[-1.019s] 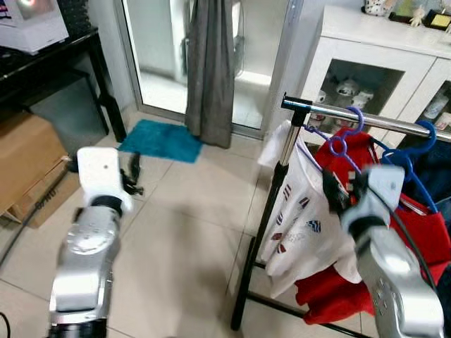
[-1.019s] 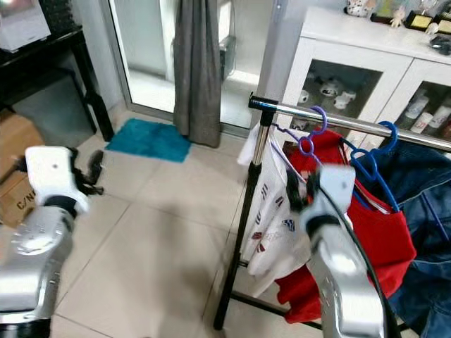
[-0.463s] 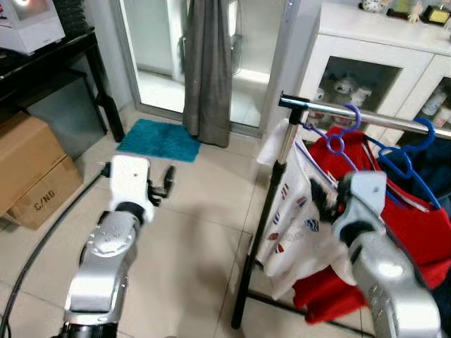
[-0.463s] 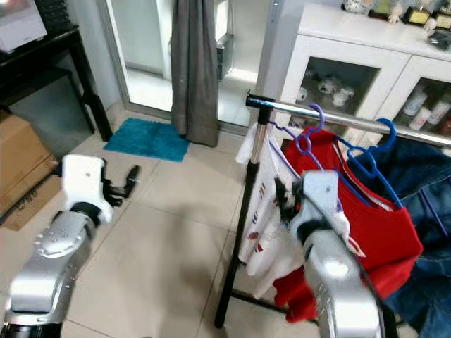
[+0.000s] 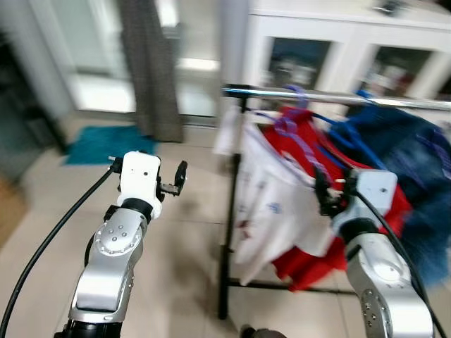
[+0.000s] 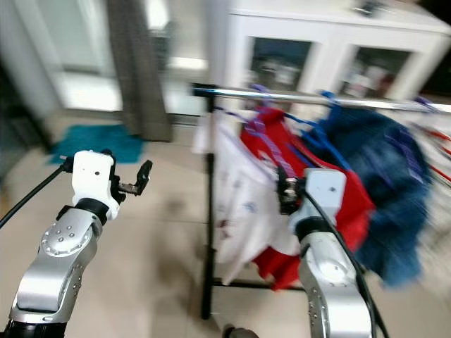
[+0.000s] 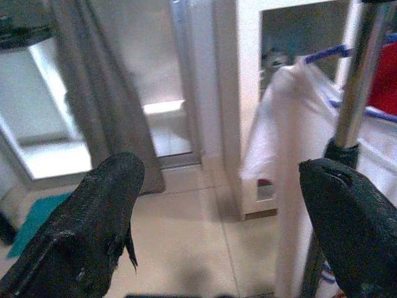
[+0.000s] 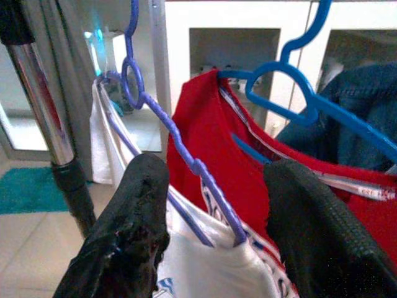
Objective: Hang hanger
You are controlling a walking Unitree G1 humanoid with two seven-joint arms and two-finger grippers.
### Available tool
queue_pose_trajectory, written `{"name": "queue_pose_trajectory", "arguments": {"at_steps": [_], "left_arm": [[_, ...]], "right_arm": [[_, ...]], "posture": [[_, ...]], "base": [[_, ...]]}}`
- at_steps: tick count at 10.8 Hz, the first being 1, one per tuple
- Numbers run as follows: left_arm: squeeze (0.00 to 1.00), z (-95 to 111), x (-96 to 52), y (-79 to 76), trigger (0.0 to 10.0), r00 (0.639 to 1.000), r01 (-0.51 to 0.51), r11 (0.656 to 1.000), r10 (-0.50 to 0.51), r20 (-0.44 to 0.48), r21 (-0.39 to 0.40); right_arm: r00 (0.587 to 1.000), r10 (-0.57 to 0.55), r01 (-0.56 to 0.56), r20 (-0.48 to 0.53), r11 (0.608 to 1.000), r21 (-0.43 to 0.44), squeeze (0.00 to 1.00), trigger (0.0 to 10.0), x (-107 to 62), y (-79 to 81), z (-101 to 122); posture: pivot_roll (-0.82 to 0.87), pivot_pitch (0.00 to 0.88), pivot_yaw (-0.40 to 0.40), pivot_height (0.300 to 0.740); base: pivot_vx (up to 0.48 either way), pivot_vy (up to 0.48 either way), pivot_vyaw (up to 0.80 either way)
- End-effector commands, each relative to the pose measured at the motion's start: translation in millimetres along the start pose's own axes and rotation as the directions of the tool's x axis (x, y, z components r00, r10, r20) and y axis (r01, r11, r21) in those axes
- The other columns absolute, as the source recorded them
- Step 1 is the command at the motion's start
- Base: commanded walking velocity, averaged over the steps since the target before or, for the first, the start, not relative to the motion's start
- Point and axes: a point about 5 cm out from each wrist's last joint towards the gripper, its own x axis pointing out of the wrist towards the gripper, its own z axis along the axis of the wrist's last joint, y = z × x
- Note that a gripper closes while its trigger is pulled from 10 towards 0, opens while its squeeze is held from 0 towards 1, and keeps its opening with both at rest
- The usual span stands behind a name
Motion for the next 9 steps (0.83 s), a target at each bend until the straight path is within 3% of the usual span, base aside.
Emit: {"name": "queue_pose_trajectory", "arguments": {"at_steps": [1,5,6,7,9], "left_arm": [[1.00,8,2.0,0.6,10.0,0.999,-0.017,1.000,0.016,0.031,0.023],[1.00,7,2.2,2.3,10.0,0.998,-0.046,0.999,0.045,0.031,0.016],[1.00,7,1.5,3.4,10.0,0.998,-0.053,0.999,0.052,0.034,0.013],[1.00,7,1.7,3.7,10.0,0.998,-0.055,0.998,0.055,0.035,0.013],[1.00,8,2.4,4.1,10.0,0.998,-0.059,0.998,0.058,0.039,0.017]], "right_arm": [[0.999,0.053,-0.053,-0.012,0.999,0.010,0.00,10.0,2.8,5.1,-1],[0.993,0.118,-0.118,-0.001,0.993,0.015,0.00,10.0,10.0,9.9,0],[0.997,0.070,-0.064,0.041,0.987,-0.148,0.00,10.0,11.9,6.7,4],[0.996,0.072,-0.064,0.049,0.987,-0.146,0.00,10.0,12.5,6.1,5],[0.985,0.149,-0.138,0.091,0.984,-0.112,0.00,10.0,11.9,12.7,10]], "posture": [[-0.10,0.026,-0.012,0.740],[-0.10,0.020,-0.026,0.740],[-0.10,0.017,-0.028,0.740],[-0.10,0.016,-0.027,0.740],[-0.10,0.013,-0.028,0.740]], "base": [[0.000,-0.480,0.00],[0.000,-0.480,0.00],[0.000,-0.480,0.80],[0.000,-0.480,0.80],[0.000,-0.480,0.00]]}}
